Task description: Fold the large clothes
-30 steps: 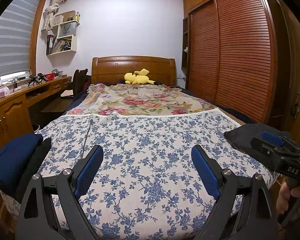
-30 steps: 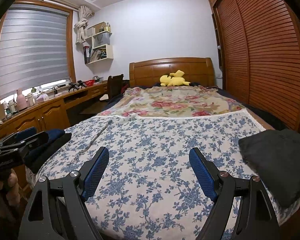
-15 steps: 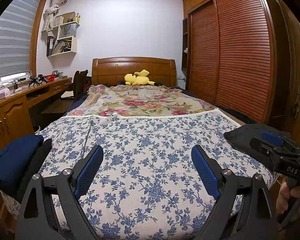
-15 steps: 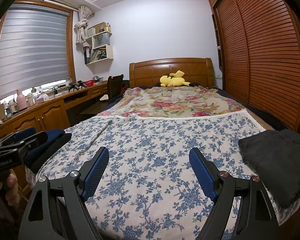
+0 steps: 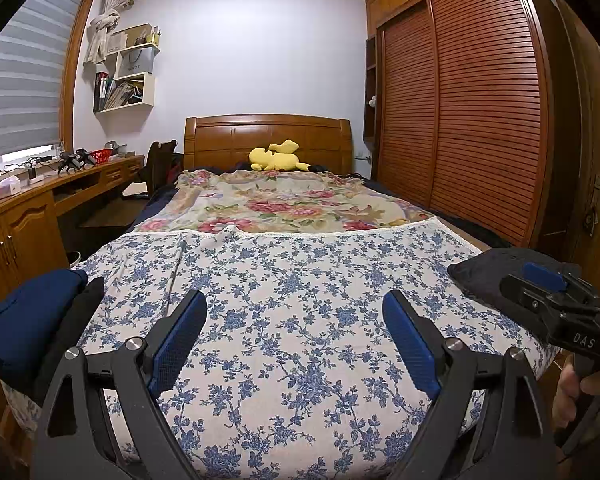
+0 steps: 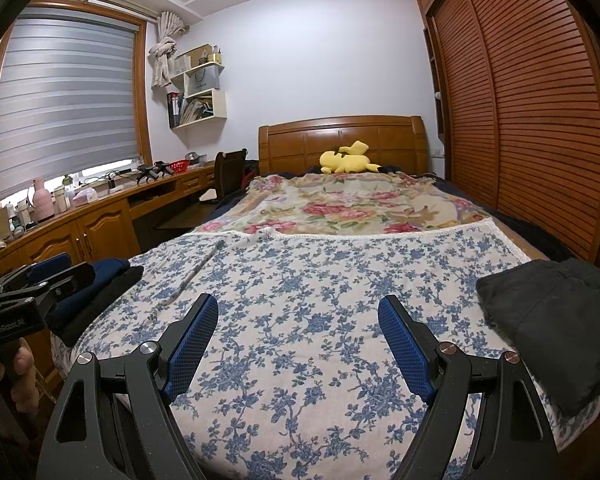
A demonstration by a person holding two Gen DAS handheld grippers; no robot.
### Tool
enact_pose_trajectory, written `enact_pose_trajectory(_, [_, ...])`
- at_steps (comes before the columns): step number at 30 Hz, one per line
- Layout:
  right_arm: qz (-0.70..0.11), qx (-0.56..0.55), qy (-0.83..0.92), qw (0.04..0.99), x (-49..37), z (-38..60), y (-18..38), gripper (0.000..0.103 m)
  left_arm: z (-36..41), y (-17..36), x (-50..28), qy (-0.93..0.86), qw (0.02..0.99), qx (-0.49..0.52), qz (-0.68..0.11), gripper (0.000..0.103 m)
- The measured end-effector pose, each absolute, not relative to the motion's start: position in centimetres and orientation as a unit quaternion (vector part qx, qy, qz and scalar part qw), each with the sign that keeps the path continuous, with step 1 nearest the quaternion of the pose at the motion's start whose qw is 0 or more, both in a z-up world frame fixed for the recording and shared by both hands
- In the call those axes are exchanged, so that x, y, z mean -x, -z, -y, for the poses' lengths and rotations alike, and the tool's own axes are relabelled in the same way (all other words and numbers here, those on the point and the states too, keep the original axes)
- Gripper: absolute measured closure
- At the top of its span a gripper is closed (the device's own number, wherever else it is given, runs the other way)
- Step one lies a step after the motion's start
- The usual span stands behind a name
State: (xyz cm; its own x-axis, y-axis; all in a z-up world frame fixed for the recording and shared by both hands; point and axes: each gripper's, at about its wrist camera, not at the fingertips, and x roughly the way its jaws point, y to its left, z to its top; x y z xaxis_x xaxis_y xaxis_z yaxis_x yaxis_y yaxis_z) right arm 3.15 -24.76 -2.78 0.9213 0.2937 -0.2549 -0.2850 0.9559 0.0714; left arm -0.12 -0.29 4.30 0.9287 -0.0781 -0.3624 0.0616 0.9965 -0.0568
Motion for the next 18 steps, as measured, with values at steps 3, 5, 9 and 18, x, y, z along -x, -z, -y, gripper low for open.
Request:
enact_pose_trajectory(3, [-0.132,-0.016,-0.148,0.980,-3.10,24.85,2.80,0.020,0.25,-4.50,0.21,0.035,0.982,0.022,-0.185,0.013])
enact_pose_trajectory(5, [-0.131,-0.015,-0.148,0.980,-3.08,24.94,2.85,0.019,0.18,-4.60,0.18,0.035,0.982,0.022,-0.184,0.013])
enact_pose_trajectory(9, [-0.130,-0.015,-0.149,0.980,-3.09,24.98,2.81,0.019,0.19,-4.55,0.21,0.035,0.982,0.022,-0.184,0.013])
enact_pose_trajectory(18, [-0.129,-0.015,-0.149,0.980,-3.08,25.13,2.88,0.019,0.06,-4.78,0.32,0.036,0.982,0.022,-0.183,0.013])
